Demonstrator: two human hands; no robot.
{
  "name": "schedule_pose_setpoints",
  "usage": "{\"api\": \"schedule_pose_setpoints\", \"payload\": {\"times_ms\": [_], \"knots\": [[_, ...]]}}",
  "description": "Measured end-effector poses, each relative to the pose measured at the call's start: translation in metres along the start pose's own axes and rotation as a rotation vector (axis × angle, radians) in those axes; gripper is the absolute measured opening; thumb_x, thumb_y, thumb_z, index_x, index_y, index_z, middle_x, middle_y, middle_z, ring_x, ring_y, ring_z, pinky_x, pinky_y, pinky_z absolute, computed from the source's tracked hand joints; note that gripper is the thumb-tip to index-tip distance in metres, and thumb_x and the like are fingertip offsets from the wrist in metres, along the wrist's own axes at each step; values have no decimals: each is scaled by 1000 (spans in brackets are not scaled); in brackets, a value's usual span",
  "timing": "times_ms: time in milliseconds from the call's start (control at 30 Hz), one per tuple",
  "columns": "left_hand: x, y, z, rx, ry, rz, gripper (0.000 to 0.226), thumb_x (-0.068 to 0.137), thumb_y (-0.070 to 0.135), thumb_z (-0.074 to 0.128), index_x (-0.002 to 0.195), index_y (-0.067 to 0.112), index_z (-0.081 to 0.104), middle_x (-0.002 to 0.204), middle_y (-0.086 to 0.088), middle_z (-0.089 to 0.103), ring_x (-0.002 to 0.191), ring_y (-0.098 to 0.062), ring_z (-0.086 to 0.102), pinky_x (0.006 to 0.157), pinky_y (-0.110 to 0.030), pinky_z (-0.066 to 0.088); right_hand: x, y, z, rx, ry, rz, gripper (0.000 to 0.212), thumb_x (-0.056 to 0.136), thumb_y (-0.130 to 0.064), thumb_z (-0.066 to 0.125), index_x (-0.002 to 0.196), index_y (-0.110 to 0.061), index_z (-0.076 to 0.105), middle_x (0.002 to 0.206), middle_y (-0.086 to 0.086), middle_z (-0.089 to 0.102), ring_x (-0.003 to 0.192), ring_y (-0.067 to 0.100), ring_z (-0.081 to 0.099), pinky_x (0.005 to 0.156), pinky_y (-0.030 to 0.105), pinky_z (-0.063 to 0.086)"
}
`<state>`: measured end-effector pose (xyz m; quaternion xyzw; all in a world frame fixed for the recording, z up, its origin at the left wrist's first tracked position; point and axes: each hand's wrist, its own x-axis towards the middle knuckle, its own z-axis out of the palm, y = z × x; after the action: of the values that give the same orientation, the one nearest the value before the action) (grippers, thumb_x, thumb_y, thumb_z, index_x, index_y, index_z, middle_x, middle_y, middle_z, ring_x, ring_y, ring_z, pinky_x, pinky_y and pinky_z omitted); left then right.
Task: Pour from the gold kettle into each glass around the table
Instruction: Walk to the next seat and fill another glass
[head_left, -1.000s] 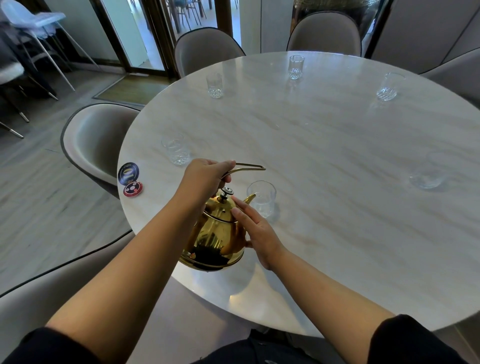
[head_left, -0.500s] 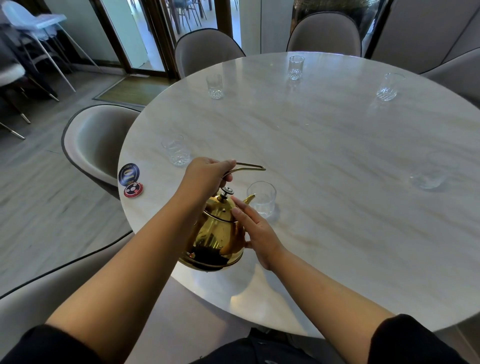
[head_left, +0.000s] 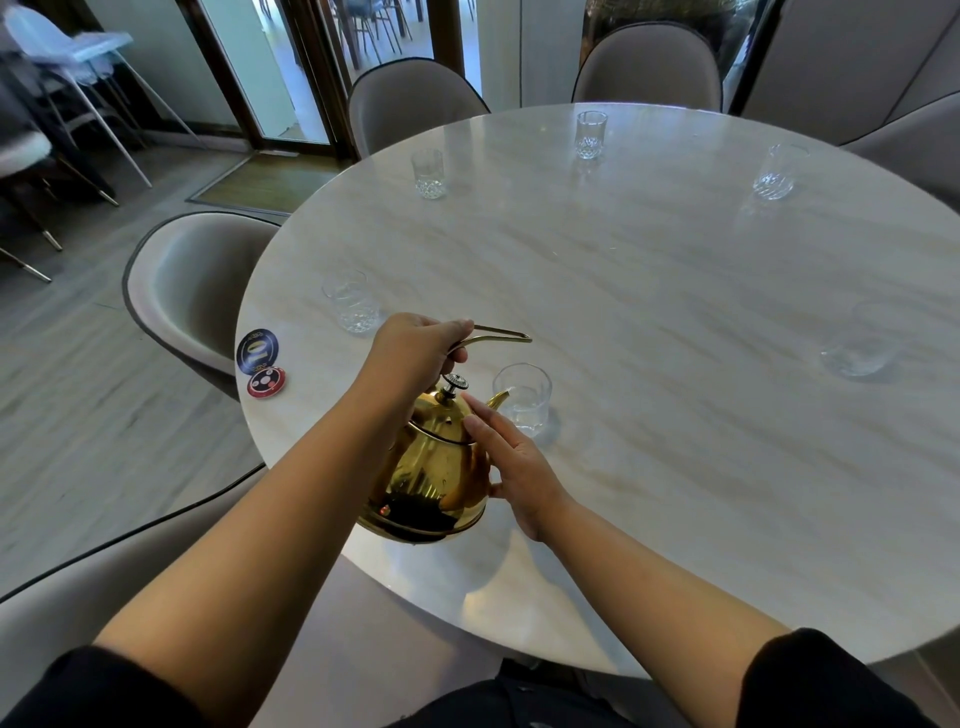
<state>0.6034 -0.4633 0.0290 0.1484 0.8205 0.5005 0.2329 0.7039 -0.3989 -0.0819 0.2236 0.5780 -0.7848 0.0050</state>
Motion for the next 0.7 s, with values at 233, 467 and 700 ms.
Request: {"api": "schedule_pose_setpoints", "payload": {"times_ms": [233, 467, 700], "knots": [[0, 0, 0, 4, -8, -1, 34, 93, 29, 56, 64, 10, 58, 55, 1, 49, 47, -9, 36, 45, -17, 31, 2, 1, 0, 14, 0, -6, 42, 95, -41, 48, 137, -39, 46, 111, -22, 53, 94, 1, 51, 67, 22, 45], [2, -1, 2, -48, 0, -11, 30, 92, 24, 58, 64, 12, 57, 54, 2, 50, 34, 0, 35, 35, -12, 28, 5, 7, -2, 21, -9, -14, 42, 94, -44, 50, 135, -41, 48, 125, -11, 57, 107, 5, 53, 81, 33, 50], [0, -7, 0, -19, -3, 0, 38, 92, 27, 57, 58, 11, 56, 35, 11, 46, 31, -1, 34, 35, -11, 29, 4, 9, -3, -8, -24, -21, 43, 95, -42, 47, 138, -39, 45, 117, -17, 54, 104, 5, 51, 78, 28, 47]]}}
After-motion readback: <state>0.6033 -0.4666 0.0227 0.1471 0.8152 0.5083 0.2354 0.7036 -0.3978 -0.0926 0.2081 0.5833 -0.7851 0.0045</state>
